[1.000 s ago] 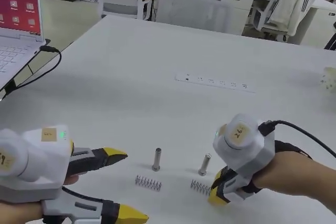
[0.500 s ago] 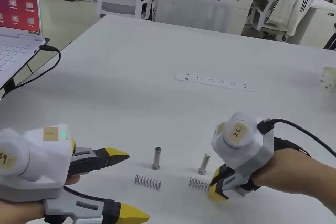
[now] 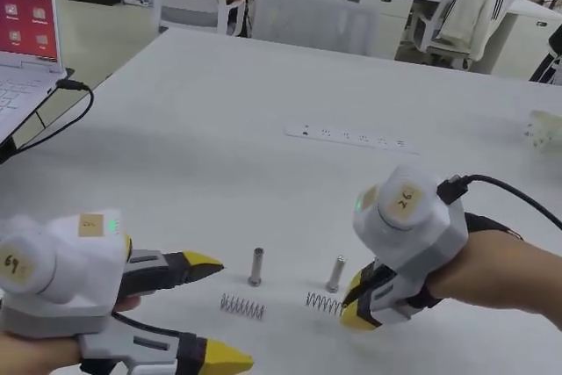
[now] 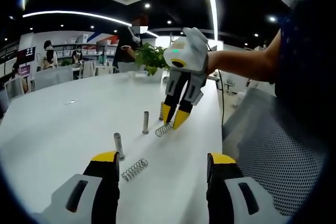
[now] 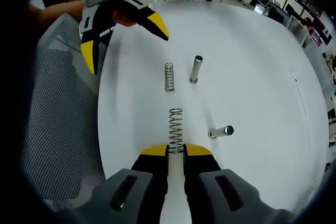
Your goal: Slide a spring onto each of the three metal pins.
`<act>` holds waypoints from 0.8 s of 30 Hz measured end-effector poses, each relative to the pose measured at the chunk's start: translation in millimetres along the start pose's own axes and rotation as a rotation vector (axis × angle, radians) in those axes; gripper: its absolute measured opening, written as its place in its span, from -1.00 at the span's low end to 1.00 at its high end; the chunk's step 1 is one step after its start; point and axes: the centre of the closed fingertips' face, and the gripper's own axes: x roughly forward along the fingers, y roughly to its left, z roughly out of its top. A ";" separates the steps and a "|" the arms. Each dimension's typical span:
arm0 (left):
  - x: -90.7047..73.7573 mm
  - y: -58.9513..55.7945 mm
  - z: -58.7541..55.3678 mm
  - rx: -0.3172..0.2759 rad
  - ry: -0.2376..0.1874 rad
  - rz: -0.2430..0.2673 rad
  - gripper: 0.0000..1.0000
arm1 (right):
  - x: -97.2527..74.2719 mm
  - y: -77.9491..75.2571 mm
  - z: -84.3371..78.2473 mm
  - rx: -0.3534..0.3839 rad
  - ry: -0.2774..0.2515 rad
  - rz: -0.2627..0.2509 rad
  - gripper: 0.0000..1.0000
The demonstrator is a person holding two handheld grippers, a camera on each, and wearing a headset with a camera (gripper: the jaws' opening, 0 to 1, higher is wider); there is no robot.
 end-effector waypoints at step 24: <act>14.1 -13.5 17.4 0.091 0.014 -0.090 -0.15 | -22.8 23.1 28.6 -0.120 -0.011 0.042 -0.84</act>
